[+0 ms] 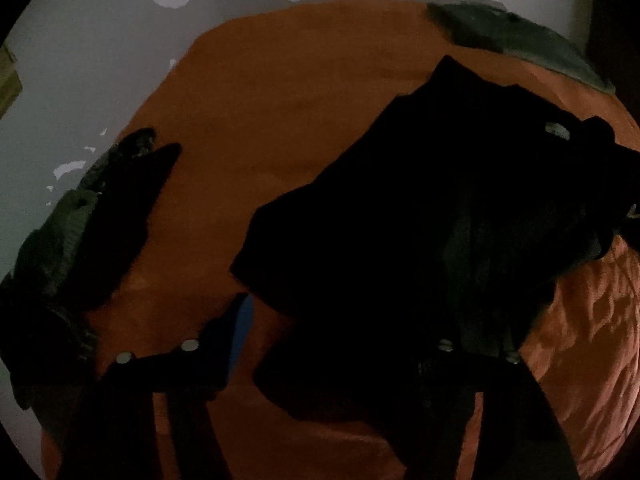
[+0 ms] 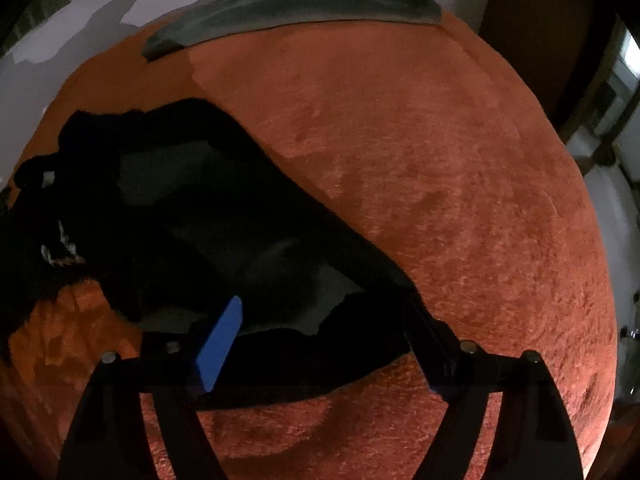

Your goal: Fold clothes

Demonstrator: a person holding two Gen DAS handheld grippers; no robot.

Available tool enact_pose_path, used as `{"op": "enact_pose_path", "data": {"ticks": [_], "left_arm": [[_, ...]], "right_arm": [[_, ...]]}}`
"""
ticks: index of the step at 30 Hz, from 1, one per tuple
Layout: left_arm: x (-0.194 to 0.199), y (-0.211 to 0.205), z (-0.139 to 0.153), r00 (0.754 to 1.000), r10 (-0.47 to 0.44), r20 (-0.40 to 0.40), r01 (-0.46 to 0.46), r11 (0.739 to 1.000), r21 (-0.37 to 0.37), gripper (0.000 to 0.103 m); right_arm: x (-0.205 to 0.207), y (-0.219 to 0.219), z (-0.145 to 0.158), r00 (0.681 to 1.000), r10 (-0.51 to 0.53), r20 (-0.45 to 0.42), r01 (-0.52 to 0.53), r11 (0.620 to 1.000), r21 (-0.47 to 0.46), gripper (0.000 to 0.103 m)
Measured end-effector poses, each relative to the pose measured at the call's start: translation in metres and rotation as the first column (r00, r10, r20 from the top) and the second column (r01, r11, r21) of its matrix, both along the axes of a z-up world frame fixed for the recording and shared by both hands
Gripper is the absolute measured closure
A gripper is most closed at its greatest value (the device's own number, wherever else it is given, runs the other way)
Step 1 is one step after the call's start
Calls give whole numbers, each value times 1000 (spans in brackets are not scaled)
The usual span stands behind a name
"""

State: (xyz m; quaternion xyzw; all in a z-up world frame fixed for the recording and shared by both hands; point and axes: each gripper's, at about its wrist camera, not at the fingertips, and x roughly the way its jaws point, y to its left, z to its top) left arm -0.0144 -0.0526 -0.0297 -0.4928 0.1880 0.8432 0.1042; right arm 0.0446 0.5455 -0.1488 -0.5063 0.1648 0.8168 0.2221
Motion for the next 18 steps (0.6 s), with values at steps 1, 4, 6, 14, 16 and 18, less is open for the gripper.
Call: {"op": "enact_pose_path", "data": {"ticks": [1, 4, 6, 14, 16, 18], "left_arm": [[-2, 2, -1, 1000, -5, 1, 5, 1000, -7, 37], [-10, 1, -5, 1000, -14, 15, 14, 1000, 6, 37], [-16, 2, -9, 999, -24, 32, 23, 999, 41, 38], [-14, -26, 12, 999, -27, 17, 21, 955, 296, 101], [-11, -36, 38, 999, 3, -45, 12, 944, 329, 101], [-8, -46, 68, 993, 33, -118, 13, 931, 366, 101]], "right_arm": [[-1, -2, 0, 1000, 11, -2, -11, 1000, 2, 23], [-5, -1, -5, 1000, 3, 5, -3, 1000, -7, 30], [-9, 4, -9, 1000, -4, 18, 4, 1000, -25, 60], [13, 3, 38, 986, -92, -139, 97, 995, 31, 102], [22, -3, 66, 977, -90, -192, 109, 990, 90, 102], [32, -9, 95, 966, -85, -244, 124, 981, 149, 102]]}}
